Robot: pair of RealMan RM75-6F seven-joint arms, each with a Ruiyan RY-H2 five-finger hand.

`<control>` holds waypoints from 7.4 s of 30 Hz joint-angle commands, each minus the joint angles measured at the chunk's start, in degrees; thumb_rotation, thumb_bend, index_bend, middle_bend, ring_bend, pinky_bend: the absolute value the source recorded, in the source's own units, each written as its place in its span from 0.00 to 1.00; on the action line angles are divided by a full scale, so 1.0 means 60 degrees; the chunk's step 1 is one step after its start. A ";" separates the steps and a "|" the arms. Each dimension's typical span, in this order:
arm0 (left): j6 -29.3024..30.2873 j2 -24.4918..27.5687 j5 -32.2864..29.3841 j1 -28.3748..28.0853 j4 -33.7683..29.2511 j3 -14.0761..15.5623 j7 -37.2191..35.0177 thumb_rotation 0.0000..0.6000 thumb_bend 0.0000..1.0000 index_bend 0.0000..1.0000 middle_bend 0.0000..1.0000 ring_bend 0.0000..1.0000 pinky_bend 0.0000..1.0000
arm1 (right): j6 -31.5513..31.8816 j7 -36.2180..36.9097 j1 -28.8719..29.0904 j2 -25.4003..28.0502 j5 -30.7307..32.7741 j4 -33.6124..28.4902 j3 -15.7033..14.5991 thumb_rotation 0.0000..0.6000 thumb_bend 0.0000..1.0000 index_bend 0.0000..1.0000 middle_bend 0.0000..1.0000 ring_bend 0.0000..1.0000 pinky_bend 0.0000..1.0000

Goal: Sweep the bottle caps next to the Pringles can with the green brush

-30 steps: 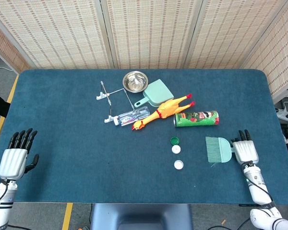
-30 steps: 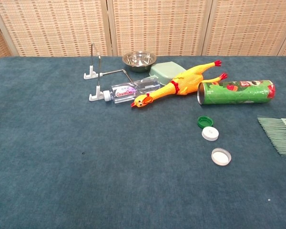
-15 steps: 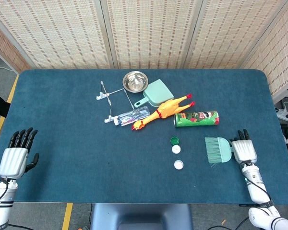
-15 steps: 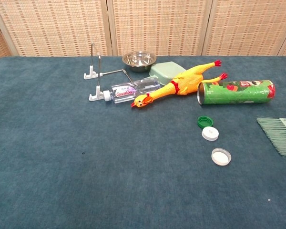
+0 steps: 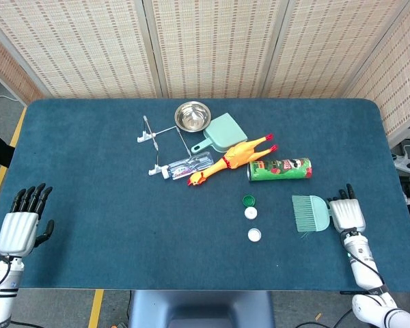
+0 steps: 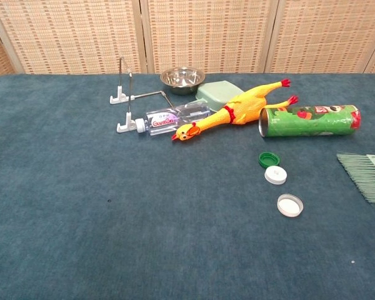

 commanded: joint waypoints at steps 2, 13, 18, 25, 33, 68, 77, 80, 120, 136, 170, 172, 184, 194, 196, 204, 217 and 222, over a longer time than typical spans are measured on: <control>-0.0025 0.0007 -0.0034 -0.0001 0.0001 -0.0009 0.0010 1.00 0.44 0.00 0.00 0.00 0.06 | -0.0061 0.0202 0.0024 -0.0078 0.0004 0.0058 0.0007 1.00 0.49 0.72 0.65 0.29 0.02; 0.0040 0.0001 0.0014 0.0021 0.0060 0.0004 -0.0065 1.00 0.45 0.00 0.00 0.00 0.06 | 0.0659 0.0537 -0.0011 -0.0141 -0.0553 0.0309 -0.0128 1.00 0.52 0.84 0.80 0.45 0.04; 0.0126 0.0000 0.0086 0.0053 0.0030 0.0033 -0.0065 1.00 0.45 0.00 0.00 0.00 0.06 | 0.1724 0.0394 -0.0002 0.0515 -0.1315 -0.0385 -0.0250 1.00 0.52 0.87 0.84 0.49 0.05; 0.0182 0.0033 0.0137 0.0058 -0.0066 0.0031 -0.0025 1.00 0.45 0.00 0.00 0.00 0.06 | 0.2626 -0.0529 0.0097 0.1911 -0.2263 -0.2567 -0.0434 1.00 0.52 0.88 0.84 0.50 0.05; 0.0238 0.0062 0.0245 0.0087 -0.0160 0.0095 -0.0016 1.00 0.45 0.00 0.00 0.00 0.06 | 0.1728 -0.3888 0.1102 0.3050 -0.3023 -0.5823 -0.0414 1.00 0.52 0.88 0.84 0.50 0.05; 0.0208 0.0207 0.0202 0.0132 -0.0115 0.0058 -0.0401 1.00 0.45 0.00 0.00 0.00 0.07 | 0.0029 -1.4383 0.4446 0.0817 0.2366 -0.7000 -0.0635 1.00 0.52 0.88 0.84 0.51 0.05; 0.0175 0.0181 0.0158 0.0121 -0.0093 0.0039 -0.0333 1.00 0.45 0.00 0.00 0.00 0.07 | 0.0485 -1.4648 0.4729 0.0693 0.3141 -0.6315 -0.1090 1.00 0.52 0.88 0.84 0.51 0.05; 0.0161 0.0162 0.0158 0.0112 -0.0070 0.0040 -0.0321 1.00 0.45 0.00 0.00 0.00 0.07 | 0.0661 -1.4764 0.4759 0.0713 0.3303 -0.6223 -0.1259 1.00 0.52 0.88 0.84 0.51 0.05; -0.0070 -0.0021 0.0204 -0.0031 -0.0067 0.0138 0.0038 1.00 0.45 0.00 0.00 0.00 0.07 | 0.2536 -1.0660 0.3647 0.3459 0.1618 -0.7115 -0.2594 1.00 0.52 0.88 0.84 0.51 0.05; 0.0115 0.0056 0.0310 0.0050 -0.0159 0.0178 0.0001 1.00 0.45 0.00 0.00 0.00 0.07 | 0.1723 -1.2386 0.4008 0.2624 -0.1349 -0.8268 -0.2852 1.00 0.52 0.88 0.84 0.53 0.05; 0.0003 0.0051 0.0239 0.0033 -0.0202 0.0176 0.0115 1.00 0.45 0.00 0.00 0.00 0.07 | 0.0821 -1.5394 0.3174 0.1067 -0.0726 -0.4647 -0.2101 1.00 0.52 0.88 0.84 0.53 0.05; 0.0007 0.0042 0.0244 0.0041 -0.0200 0.0188 0.0134 1.00 0.45 0.00 0.00 0.00 0.07 | 0.0805 -1.5394 0.3147 0.0948 -0.0618 -0.4355 -0.2025 1.00 0.52 0.88 0.84 0.53 0.05; -0.0107 -0.0025 0.0216 -0.0006 -0.0100 0.0203 0.0186 1.00 0.45 0.00 0.00 0.00 0.07 | 0.1007 -1.5521 0.2929 0.1137 -0.0321 -0.3957 -0.1922 1.00 0.52 0.88 0.84 0.53 0.05; -0.0104 -0.0078 0.0287 -0.0021 -0.0135 0.0254 0.0317 1.00 0.45 0.00 0.00 0.00 0.07 | 0.1165 -1.5449 0.2719 0.1227 0.0076 -0.3172 -0.1744 1.00 0.52 0.88 0.84 0.53 0.05; -0.0106 -0.0094 0.0280 -0.0023 -0.0118 0.0251 0.0336 1.00 0.45 0.00 0.00 0.00 0.07 | 0.1214 -1.5148 0.2706 0.1284 0.0067 -0.3083 -0.1667 1.00 0.52 0.88 0.84 0.53 0.05; -0.0124 -0.0127 0.0265 -0.0028 -0.0084 0.0253 0.0345 1.00 0.45 0.00 0.00 0.00 0.07 | 0.2041 -1.2412 0.2510 0.2127 -0.0733 -0.4012 -0.1343 1.00 0.52 0.88 0.84 0.53 0.05; -0.0091 -0.0094 0.0384 -0.0056 -0.0188 0.0289 0.0337 1.00 0.45 0.00 0.00 0.00 0.07 | 0.1873 -1.3545 0.3032 0.2208 -0.2260 -0.6435 -0.1273 1.00 0.52 0.88 0.84 0.53 0.05; 0.0027 0.0003 0.0493 -0.0011 -0.0253 0.0326 0.0190 1.00 0.45 0.00 0.00 0.00 0.07 | 0.1325 -1.5310 0.3326 0.1322 -0.2059 -0.6386 -0.1027 1.00 0.52 0.88 0.84 0.53 0.05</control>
